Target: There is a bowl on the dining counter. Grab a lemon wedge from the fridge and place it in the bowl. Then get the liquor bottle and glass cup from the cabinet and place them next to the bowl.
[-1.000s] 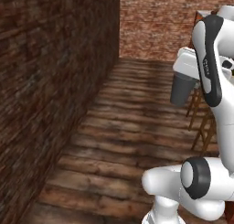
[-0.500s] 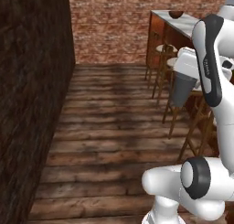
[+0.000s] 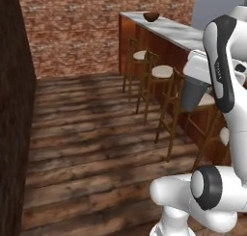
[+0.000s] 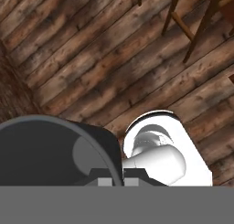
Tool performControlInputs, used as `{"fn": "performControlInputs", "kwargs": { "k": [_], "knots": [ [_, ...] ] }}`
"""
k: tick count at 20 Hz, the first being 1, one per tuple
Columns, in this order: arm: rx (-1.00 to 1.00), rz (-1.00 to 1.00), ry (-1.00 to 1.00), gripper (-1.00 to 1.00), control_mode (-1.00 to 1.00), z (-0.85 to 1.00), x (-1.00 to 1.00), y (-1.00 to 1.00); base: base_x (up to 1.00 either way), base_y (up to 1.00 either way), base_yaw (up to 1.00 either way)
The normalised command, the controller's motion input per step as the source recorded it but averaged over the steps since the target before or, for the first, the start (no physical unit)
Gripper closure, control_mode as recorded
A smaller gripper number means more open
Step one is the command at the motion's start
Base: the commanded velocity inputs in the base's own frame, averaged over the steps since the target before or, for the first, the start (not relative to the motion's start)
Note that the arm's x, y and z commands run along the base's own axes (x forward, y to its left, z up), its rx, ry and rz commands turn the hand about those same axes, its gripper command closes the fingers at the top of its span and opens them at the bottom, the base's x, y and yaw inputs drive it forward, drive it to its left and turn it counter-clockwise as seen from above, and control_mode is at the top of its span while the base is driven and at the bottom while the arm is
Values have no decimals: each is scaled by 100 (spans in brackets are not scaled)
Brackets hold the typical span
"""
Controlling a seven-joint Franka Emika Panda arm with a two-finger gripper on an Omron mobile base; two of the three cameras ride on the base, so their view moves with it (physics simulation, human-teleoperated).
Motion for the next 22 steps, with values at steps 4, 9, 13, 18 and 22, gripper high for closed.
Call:
{"fn": "performControlInputs", "kwargs": {
  "k": [4, 9, 13, 18, 22],
  "knots": [
    [0, 0, 0, 100, 100, 0, 0, 0, 100, 47, -39],
    [0, 0, 0, 100, 100, 0, 0, 0, 100, 54, -38],
    [0, 0, 0, 100, 100, 0, 0, 0, 100, 64, -38],
    [0, 0, 0, 100, 100, 0, 0, 0, 92, 77, -34],
    [0, 0, 0, 100, 100, 0, 0, 0, 84, 84, -32]
  ]
}}
